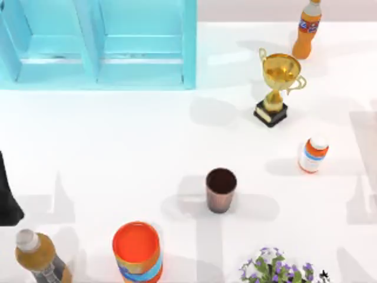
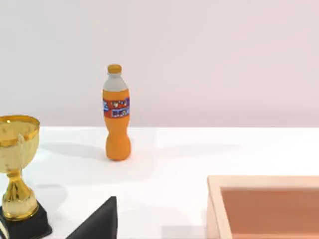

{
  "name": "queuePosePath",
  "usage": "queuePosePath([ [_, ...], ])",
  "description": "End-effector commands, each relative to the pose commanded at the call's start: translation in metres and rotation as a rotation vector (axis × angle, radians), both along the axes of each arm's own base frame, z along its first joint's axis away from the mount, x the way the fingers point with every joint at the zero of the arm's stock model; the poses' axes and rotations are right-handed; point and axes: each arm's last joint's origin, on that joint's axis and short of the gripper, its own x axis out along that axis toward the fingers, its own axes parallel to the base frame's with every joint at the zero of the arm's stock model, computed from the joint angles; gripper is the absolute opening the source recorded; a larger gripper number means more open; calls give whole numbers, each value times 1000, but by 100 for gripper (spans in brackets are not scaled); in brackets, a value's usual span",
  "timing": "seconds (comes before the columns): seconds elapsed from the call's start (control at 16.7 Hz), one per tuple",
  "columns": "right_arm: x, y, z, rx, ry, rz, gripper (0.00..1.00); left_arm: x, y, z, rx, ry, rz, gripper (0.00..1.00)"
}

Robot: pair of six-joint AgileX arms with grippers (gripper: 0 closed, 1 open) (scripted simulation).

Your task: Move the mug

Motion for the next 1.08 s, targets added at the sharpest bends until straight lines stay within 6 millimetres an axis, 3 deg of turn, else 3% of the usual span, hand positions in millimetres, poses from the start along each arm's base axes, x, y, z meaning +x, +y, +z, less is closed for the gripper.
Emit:
queuePosePath([
  [0.3,0,0,0,0,0,0,100,0,-2,12,-20,38,-23,100],
  [0.6,0,0,0,0,0,0,100,11,-15,65,-106,229,-118,100],
  [0.84,0,0,0,0,0,0,100,43,-38,120,-182,476,-202,100],
  [1.08,0,0,0,0,0,0,100,94,-83,162,-224,773,-250,100],
])
